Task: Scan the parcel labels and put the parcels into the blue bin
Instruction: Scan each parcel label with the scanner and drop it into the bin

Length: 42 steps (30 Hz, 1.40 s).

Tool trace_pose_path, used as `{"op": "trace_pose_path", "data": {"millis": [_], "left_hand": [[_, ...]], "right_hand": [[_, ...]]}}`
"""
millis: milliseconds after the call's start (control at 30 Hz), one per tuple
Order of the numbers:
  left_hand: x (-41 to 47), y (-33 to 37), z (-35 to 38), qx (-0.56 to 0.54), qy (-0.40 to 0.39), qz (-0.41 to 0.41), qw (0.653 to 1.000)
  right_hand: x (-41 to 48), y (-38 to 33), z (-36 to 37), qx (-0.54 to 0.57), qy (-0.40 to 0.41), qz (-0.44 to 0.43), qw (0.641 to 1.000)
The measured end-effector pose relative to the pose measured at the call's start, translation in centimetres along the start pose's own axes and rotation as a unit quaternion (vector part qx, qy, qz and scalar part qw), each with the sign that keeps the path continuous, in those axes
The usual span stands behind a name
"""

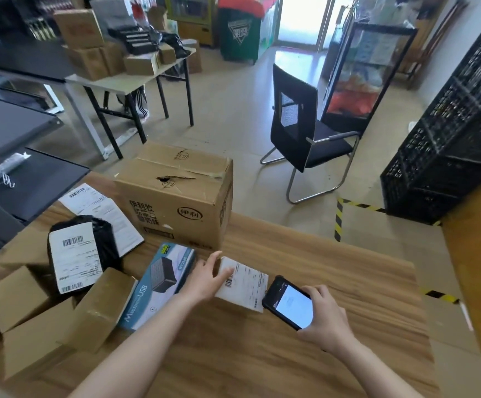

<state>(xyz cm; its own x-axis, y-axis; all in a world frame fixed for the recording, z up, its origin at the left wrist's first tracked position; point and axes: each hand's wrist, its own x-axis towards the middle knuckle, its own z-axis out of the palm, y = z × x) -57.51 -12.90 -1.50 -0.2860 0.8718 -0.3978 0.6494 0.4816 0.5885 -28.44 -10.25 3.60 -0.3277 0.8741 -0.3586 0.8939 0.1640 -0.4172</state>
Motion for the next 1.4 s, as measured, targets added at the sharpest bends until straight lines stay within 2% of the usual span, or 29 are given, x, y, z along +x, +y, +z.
{"op": "trace_pose_path", "data": {"millis": [200, 300, 433, 500, 633, 767, 1000, 1400], "left_hand": [[-1.5, -2.0, 1.2, -0.014, -0.029, -0.019, 0.999], [-2.5, -2.0, 1.1, -0.038, -0.036, 0.026, 0.998], [-2.9, -2.7, 0.5, 0.061, -0.068, 0.109, 0.990], [-2.9, -3.0, 0.5, 0.092, -0.052, 0.130, 0.986], [-2.9, -3.0, 0.5, 0.073, 0.020, 0.177, 0.981], [-3.0, -2.6, -0.1, 0.076, 0.056, 0.228, 0.969], [-3.4, -1.8, -0.7, 0.119, 0.063, 0.270, 0.953], [-5.4, 1.8, -0.2, 0.194, 0.050, 0.278, 0.940]], "right_hand": [[-0.4, -0.2, 0.9, -0.017, -0.018, 0.001, 1.000], [-0.5, -0.3, 1.0, -0.019, -0.018, 0.001, 1.000], [-0.3, -0.8, 0.7, -0.029, -0.013, -0.019, 0.999], [-0.1, -1.3, 0.5, -0.039, -0.007, -0.035, 0.999], [0.1, -2.5, -0.1, -0.090, 0.001, -0.086, 0.992], [0.5, -3.4, -1.0, -0.138, 0.025, -0.110, 0.984], [0.4, -3.3, -2.3, -0.190, 0.052, -0.112, 0.974], [-2.5, -0.1, -3.8, -0.180, 0.061, -0.091, 0.977]]}}
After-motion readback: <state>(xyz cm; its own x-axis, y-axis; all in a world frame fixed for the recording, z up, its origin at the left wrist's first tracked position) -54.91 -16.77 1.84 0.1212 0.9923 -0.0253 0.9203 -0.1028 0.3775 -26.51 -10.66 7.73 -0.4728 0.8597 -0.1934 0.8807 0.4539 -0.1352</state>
